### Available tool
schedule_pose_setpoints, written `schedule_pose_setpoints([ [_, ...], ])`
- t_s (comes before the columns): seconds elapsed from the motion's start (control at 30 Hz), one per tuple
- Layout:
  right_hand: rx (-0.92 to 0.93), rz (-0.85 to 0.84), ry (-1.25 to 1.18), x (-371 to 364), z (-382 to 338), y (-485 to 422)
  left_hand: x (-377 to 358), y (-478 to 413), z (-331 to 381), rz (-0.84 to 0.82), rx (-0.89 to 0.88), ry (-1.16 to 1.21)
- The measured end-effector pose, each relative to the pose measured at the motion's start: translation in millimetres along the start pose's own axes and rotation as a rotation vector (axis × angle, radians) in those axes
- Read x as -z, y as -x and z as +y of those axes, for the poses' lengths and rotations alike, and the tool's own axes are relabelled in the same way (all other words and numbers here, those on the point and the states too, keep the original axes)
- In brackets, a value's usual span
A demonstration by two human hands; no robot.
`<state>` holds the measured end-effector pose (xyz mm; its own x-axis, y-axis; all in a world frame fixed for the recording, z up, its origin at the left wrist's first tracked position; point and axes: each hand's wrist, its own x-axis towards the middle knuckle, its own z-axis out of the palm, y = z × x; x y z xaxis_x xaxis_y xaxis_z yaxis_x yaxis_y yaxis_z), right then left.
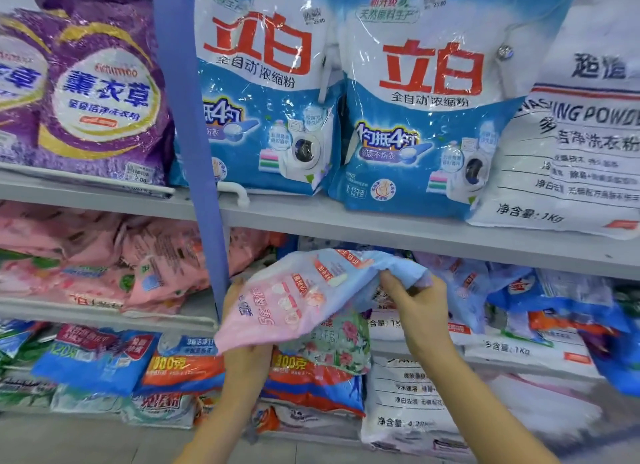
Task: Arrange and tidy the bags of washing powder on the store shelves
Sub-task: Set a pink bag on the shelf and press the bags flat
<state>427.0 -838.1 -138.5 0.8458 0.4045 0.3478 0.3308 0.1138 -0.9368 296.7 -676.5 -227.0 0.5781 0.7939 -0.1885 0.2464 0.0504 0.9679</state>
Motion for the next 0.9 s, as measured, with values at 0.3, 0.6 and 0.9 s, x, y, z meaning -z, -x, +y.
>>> schedule_pose_setpoints([
  [0.3, -0.095, 0.326, -0.11, 20.6, -18.4, -8.0, 31.5, -8.0, 99.5, 0.152, -0.762, -0.205],
  [0.6, -0.019, 0.243, 0.093, 51.3, -39.2, 11.7, 40.5, 14.6, 218.7, -0.108, -0.943, -0.728],
  [0.9, 0.809, 0.013, 1.09, -5.8, -142.9, -30.5, 18.2, 36.2, 267.1, -0.098, -1.212, -1.326],
])
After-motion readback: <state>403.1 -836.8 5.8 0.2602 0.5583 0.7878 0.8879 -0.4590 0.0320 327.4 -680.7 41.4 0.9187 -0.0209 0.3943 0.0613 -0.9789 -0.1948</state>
